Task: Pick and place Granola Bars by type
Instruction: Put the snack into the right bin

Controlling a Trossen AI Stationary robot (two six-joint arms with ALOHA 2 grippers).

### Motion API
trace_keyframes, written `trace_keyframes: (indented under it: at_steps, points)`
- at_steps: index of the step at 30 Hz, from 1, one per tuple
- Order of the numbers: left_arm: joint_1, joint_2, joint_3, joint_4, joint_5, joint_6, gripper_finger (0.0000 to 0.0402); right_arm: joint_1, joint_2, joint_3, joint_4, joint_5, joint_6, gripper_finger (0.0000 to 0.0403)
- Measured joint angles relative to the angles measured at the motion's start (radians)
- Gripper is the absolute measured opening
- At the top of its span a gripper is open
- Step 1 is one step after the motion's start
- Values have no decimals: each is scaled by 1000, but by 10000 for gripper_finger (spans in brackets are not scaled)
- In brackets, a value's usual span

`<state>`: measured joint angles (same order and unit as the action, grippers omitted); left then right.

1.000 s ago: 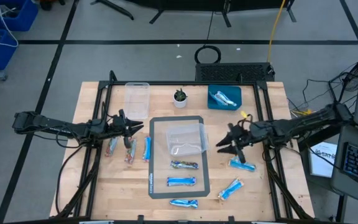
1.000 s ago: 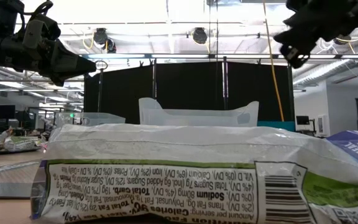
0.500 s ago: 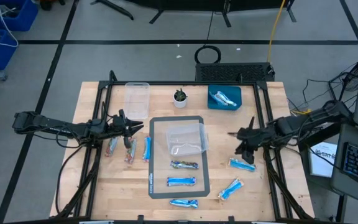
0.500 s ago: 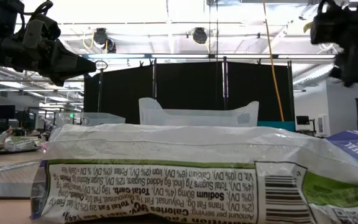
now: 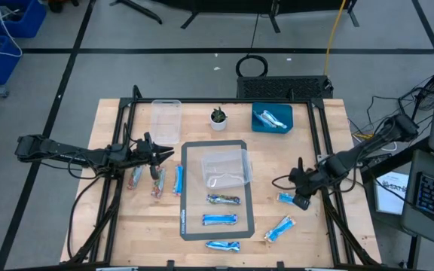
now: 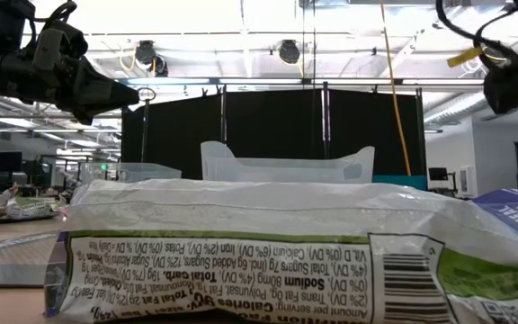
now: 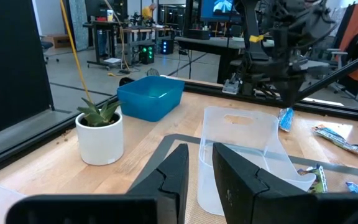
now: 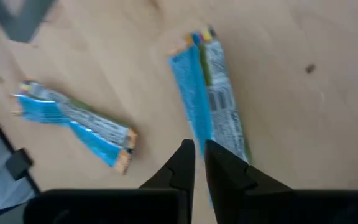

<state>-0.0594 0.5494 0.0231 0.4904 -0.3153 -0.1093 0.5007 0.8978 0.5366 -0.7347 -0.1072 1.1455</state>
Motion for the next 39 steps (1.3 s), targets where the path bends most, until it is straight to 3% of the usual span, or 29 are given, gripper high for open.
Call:
trace_keyframes:
  at_steps: [6,12,21,39]
  points:
    - [0,0,0,0,0,0,79,-1,0,-55,33,-6,55,29]
    - [0,0,0,0,0,0,79,-1,0,-103,125,-79,74,29]
    - [0,0,0,0,0,0,79,-1,0,-126,172,-82,66,29]
    - [0,0,0,0,0,0,79,-1,0,-126,185,-74,-133,1]
